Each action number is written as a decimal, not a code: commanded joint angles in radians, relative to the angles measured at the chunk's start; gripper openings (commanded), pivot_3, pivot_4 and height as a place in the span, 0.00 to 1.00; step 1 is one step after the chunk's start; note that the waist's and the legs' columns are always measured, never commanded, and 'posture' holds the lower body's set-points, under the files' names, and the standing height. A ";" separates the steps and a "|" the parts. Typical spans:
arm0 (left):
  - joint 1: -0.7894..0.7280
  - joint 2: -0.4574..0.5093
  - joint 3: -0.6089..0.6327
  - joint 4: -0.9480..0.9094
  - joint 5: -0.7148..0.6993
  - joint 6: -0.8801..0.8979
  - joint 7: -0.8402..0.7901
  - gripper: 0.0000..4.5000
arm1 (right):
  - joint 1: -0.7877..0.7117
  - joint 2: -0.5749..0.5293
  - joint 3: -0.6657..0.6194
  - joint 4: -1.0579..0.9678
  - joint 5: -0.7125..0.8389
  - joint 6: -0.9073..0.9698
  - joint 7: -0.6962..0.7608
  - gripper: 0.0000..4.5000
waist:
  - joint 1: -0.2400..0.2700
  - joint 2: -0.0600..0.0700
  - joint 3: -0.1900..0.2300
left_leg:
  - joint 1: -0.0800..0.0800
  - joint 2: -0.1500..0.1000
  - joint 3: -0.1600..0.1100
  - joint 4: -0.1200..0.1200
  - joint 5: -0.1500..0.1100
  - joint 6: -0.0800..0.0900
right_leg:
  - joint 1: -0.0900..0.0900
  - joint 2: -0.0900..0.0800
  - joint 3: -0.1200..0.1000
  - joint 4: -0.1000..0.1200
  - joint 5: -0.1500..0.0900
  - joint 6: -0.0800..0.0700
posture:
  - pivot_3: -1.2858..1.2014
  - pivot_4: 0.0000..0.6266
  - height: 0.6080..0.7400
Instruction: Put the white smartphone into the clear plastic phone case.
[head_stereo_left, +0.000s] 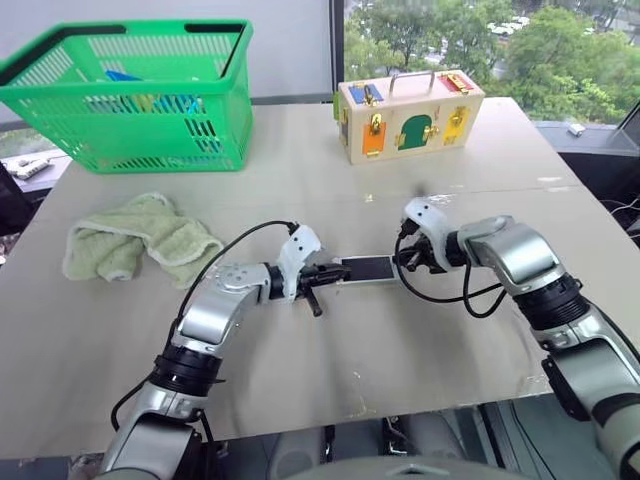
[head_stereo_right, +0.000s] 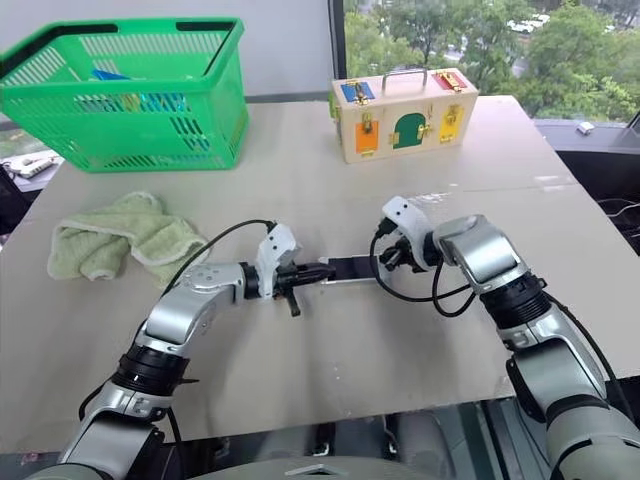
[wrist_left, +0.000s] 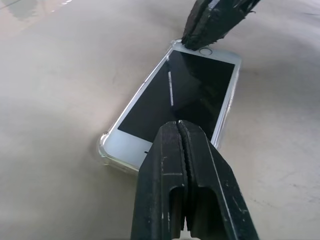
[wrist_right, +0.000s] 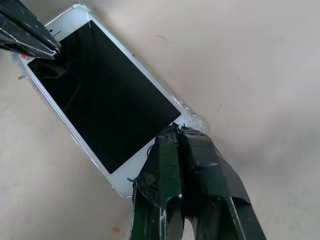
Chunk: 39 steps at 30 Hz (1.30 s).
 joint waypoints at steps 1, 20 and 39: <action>0.006 0.000 -0.003 -0.075 -0.011 0.060 0.017 0.00 | 0.095 0.025 0.156 0.167 -0.049 0.008 0.001 0.00 | -0.004 0.000 -0.006 | 0.000 0.000 0.000 0.000 0.000 0.000 | 0.000 0.000 0.000 0.000 0.000 0.000 | 0.52 0.24 1.00; 0.014 0.021 0.012 -0.095 -0.022 0.101 0.025 0.00 | 0.231 -0.104 0.102 -0.181 0.040 0.020 -0.051 0.00 | -0.012 0.005 0.005 | -0.002 0.000 0.000 -0.011 0.000 0.000 | -0.004 0.002 0.002 -0.009 -0.001 -0.001 | 0.52 0.24 1.00; 0.056 0.031 0.025 -0.100 -0.023 0.066 0.035 0.00 | 0.237 -0.058 -0.154 -0.371 0.232 -0.025 -0.107 0.00 | 0.004 0.011 0.016 | -0.020 -0.001 0.000 -0.015 0.000 -0.002 | -0.021 0.000 -0.010 -0.013 0.005 -0.003 | 0.52 0.24 1.00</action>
